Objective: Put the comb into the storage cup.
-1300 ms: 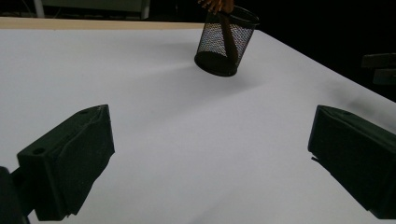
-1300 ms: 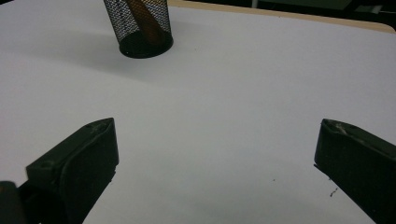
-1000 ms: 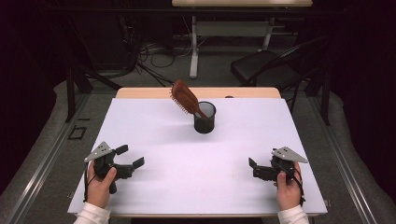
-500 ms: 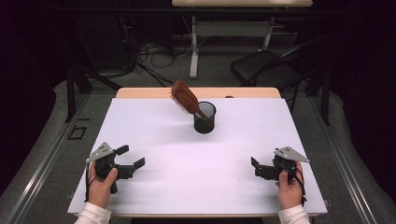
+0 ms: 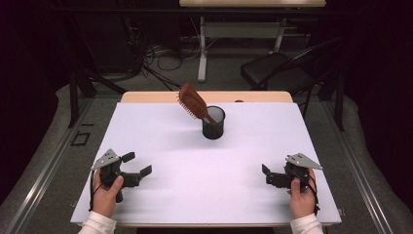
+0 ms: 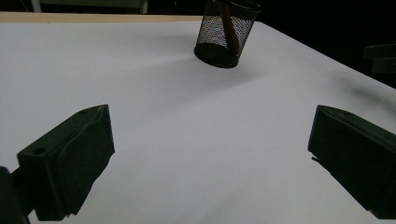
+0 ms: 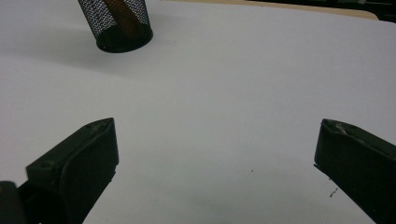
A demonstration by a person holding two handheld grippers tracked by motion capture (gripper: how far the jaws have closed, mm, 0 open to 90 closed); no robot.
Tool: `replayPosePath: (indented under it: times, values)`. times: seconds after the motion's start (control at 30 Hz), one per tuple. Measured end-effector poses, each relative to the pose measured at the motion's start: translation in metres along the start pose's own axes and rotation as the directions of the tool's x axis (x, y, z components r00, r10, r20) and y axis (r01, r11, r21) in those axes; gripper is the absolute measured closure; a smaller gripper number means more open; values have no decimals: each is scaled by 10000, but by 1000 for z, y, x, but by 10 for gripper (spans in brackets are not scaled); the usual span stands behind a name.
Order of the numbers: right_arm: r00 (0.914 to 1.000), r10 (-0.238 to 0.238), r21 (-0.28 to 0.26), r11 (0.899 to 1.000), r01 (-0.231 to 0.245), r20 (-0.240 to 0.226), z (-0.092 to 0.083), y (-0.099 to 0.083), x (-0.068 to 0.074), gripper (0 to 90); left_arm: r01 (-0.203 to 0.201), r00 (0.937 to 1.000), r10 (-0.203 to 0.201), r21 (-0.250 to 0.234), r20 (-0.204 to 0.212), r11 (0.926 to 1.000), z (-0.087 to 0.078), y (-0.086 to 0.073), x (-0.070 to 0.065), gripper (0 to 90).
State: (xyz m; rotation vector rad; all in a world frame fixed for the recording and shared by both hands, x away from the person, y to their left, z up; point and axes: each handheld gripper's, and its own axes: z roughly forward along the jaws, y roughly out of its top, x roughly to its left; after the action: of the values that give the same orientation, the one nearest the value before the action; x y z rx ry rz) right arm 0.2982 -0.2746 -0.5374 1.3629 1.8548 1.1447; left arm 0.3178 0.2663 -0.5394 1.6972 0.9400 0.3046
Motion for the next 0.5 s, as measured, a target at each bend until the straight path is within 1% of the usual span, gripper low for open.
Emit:
replayPosePath:
  times: [0.5]
  values:
    - [10000,30,47,10000,-30,-40,0,0,0,0,28,10000,-28,-7,-4,10000,0,0,0,4]
